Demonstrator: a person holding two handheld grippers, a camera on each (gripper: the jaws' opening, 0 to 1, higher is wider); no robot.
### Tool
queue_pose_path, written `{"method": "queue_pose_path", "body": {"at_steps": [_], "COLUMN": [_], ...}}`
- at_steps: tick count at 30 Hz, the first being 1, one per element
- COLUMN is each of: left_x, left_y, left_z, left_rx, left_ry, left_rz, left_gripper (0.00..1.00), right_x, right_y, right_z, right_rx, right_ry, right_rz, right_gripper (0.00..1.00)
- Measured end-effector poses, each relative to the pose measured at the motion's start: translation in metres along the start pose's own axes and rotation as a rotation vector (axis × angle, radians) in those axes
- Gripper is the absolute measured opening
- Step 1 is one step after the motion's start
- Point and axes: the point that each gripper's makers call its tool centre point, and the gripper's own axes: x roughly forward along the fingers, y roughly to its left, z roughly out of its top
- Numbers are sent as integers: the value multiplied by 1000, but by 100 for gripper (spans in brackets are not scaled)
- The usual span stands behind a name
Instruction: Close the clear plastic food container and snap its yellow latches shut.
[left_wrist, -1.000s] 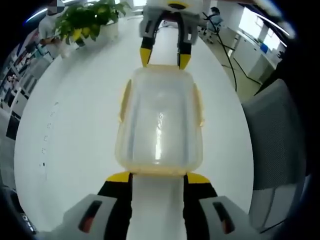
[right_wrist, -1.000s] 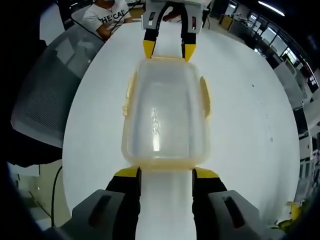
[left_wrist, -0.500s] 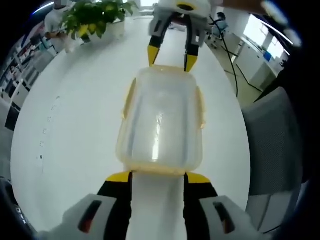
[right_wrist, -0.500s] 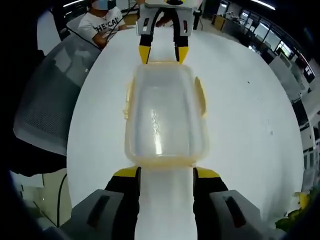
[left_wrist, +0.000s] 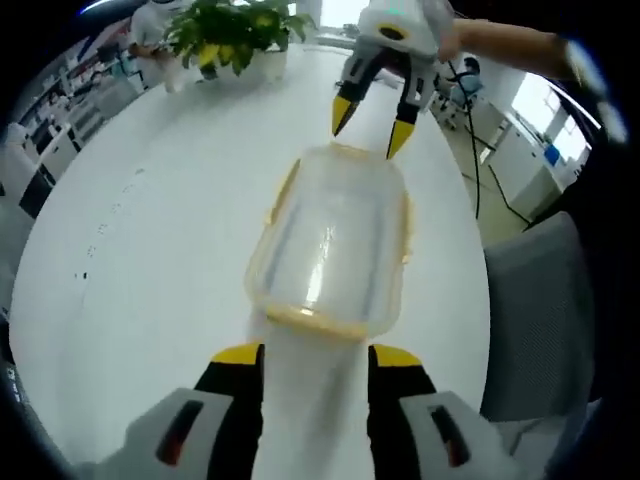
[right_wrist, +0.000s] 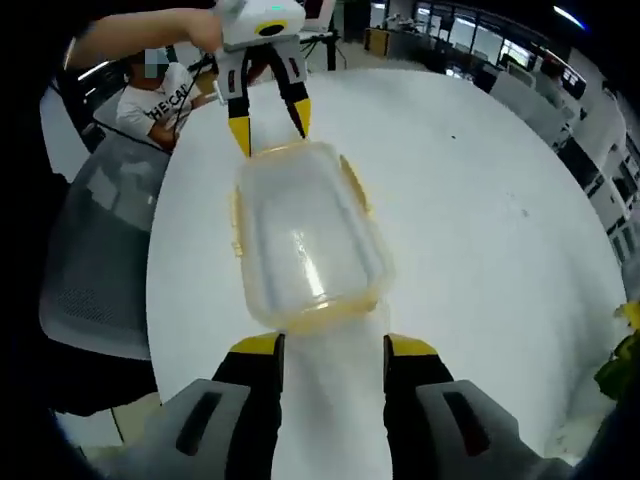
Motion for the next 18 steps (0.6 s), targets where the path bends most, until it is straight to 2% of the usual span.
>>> {"method": "queue_pose_path", "body": {"at_steps": [2, 4, 6, 7, 8, 9, 11, 13, 17, 18], "left_x": [-2, -5, -9, -9, -10, -9, -6, -4, -1, 0], "left_y": [0, 2, 3, 0, -3, -4, -1, 2, 1, 0], "left_z": [0, 2, 8, 14, 17, 18, 16, 16, 17, 18], "left_rx": [-57, -138, -238, -294, -337, -385, -438, -468, -479, -489], "left_ry": [-30, -89, -166, -229, -261, -281, -305, -325, -340, -345], "left_rz": [-3, 1, 2, -14, -30, -33, -14, 11, 31, 25], "left_gripper": [35, 34, 35, 35, 34, 34, 33, 29, 23, 21], "right_x": [-1, -2, -2, -2, -2, -1, 3, 6, 7, 9], "right_y": [2, 2, 1, 0, -3, -2, -1, 2, 7, 7], "right_z": [1, 4, 8, 12, 15, 14, 12, 12, 17, 16], "right_rx": [57, 115, 181, 207, 212, 213, 239, 268, 328, 340], "right_ry": [-29, -61, -105, -144, -172, -166, -160, -164, -207, -195], "right_rz": [14, 13, 15, 12, -5, -16, -33, -21, 10, 18], "right_gripper": [36, 36, 36, 35, 31, 30, 31, 31, 28, 28]}}
